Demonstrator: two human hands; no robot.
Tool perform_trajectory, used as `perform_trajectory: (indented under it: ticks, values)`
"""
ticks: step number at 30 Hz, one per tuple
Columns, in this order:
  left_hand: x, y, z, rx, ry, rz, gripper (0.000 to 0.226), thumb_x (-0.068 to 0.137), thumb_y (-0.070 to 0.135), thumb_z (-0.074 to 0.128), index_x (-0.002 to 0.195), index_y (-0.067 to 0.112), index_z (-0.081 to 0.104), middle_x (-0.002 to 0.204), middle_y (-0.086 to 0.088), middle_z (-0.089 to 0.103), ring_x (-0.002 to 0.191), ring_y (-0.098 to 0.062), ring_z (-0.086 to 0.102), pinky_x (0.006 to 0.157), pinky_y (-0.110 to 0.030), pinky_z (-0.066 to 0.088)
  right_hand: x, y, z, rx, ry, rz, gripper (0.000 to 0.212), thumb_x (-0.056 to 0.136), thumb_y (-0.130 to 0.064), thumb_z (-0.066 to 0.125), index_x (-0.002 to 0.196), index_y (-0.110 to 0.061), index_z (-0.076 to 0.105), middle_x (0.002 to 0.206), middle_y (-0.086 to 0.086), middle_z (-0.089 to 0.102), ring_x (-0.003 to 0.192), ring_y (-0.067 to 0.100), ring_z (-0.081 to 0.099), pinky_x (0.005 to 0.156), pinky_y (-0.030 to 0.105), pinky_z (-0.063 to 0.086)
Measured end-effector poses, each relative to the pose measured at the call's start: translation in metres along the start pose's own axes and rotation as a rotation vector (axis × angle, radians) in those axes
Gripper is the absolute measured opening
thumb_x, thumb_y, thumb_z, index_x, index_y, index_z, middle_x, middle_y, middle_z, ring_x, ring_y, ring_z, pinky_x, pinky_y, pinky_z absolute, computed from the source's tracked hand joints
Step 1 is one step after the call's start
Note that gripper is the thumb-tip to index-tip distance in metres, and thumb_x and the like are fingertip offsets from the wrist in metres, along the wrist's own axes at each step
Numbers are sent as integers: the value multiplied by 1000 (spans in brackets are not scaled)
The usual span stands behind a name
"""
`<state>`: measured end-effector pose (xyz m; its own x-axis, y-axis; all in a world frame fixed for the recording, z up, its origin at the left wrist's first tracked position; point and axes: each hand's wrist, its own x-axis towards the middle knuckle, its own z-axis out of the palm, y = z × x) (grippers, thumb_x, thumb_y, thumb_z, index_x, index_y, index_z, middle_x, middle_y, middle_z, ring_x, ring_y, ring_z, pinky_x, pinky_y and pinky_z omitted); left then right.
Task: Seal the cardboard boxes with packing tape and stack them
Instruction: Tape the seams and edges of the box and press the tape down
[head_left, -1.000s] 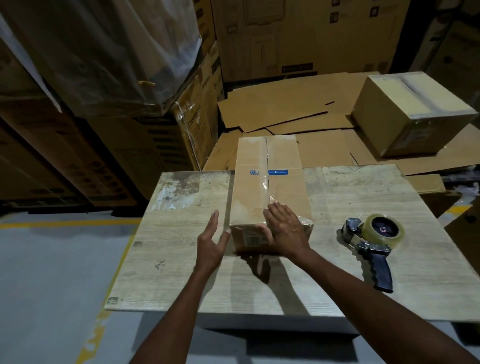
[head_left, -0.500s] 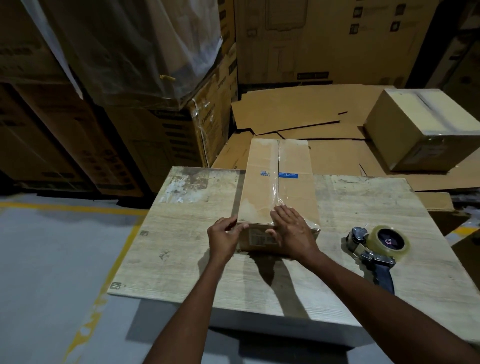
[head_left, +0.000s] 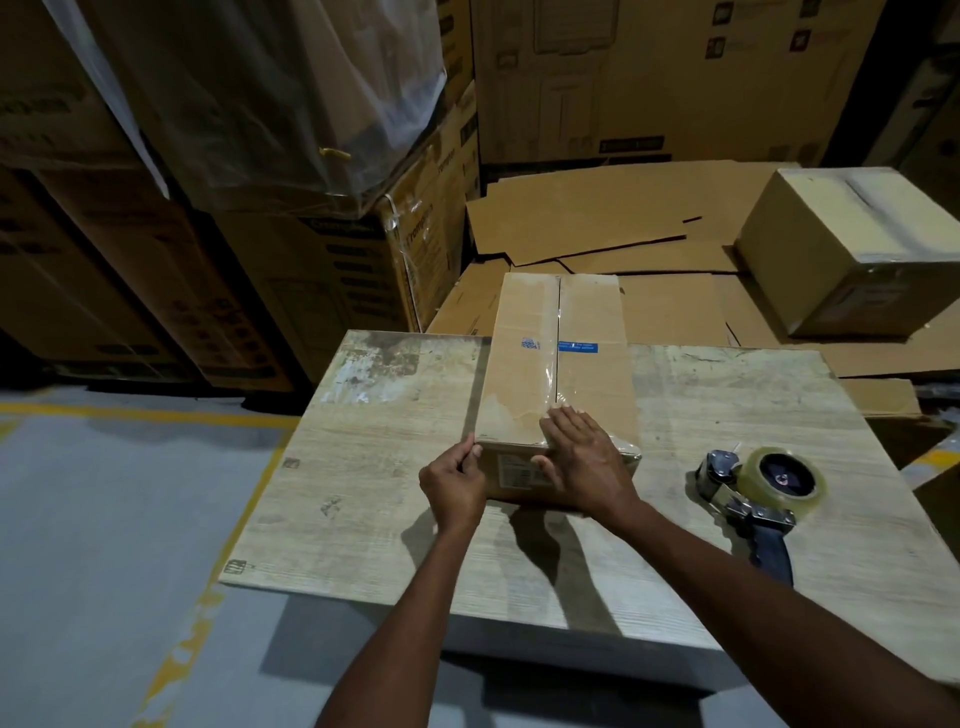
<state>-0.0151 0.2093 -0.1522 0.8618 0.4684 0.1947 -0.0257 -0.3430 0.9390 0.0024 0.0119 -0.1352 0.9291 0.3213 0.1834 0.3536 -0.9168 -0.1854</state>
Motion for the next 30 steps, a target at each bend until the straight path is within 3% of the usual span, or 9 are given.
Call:
perform_trajectory:
  ticks: [5, 9, 13, 15, 18, 21, 25, 28, 30]
  values:
    - [-3, -2, 1, 42, 65, 130, 26, 86, -12, 70, 109, -2, 75, 99, -12, 77, 87, 19, 64, 81, -7, 53, 5, -8, -5, 83, 11, 32, 71, 102, -63, 36, 151, -13, 44, 164, 17, 35, 155, 31, 26, 127, 40, 10]
    - [-2, -8, -2, 74, 61, 276, 21, 83, -9, 76, 97, 4, 81, 90, -5, 79, 81, -7, 75, 74, -22, 60, 9, -14, -6, 123, 14, -66, 54, 107, -42, 50, 152, -12, 47, 161, 16, 40, 153, 29, 31, 124, 34, 5]
    - [-4, -7, -1, 185, 88, 396, 20, 80, -9, 78, 92, 6, 82, 87, -5, 79, 75, -14, 75, 69, -27, 60, 8, -14, -7, 136, 31, -89, 49, 106, -34, 55, 149, -9, 52, 157, 15, 47, 150, 29, 38, 123, 33, 6]
    - [-7, -4, 3, 193, 107, 373, 20, 80, -9, 78, 92, 6, 82, 87, -5, 79, 75, -14, 75, 70, -28, 61, 7, -14, -7, 116, 57, -95, 45, 104, -31, 59, 143, -8, 59, 150, 16, 54, 144, 31, 47, 123, 38, 12]
    - [-13, 2, 6, 67, 116, 150, 19, 85, -3, 75, 101, 6, 80, 92, -6, 79, 81, -15, 76, 77, -29, 61, 8, -14, -4, 81, 102, -112, 40, 97, -28, 67, 130, -6, 69, 134, 18, 67, 129, 33, 62, 117, 47, 27]
    - [-18, 4, 4, 18, 40, 69, 29, 92, 2, 71, 120, 8, 74, 106, -6, 77, 87, -10, 75, 78, -23, 60, 8, -15, -2, 89, 92, -110, 42, 95, -25, 74, 132, -6, 67, 135, 18, 66, 130, 34, 61, 118, 47, 28]
    - [-33, 1, -1, 9, -195, 44, 48, 97, 3, 63, 143, 17, 57, 101, -1, 77, 65, -1, 70, 67, -28, 63, 7, -14, 0, 67, 66, -94, 49, 105, -40, 45, 138, -8, 62, 141, 17, 62, 136, 32, 56, 120, 45, 26]
    - [-31, 1, -10, 216, -209, 307, 39, 93, 3, 66, 129, 15, 70, 93, -5, 79, 64, 3, 61, 66, -21, 58, 6, -14, -3, 82, 40, -100, 70, 102, -52, 20, 149, -11, 52, 155, 15, 50, 148, 29, 42, 124, 39, 13]
    - [-16, 7, -19, 256, -104, 324, 31, 88, -3, 68, 115, 10, 77, 96, -4, 79, 74, -8, 69, 68, -32, 62, 6, -11, -6, 106, 26, -105, 64, 106, -51, 26, 153, -12, 46, 160, 14, 42, 153, 28, 33, 124, 36, 6]
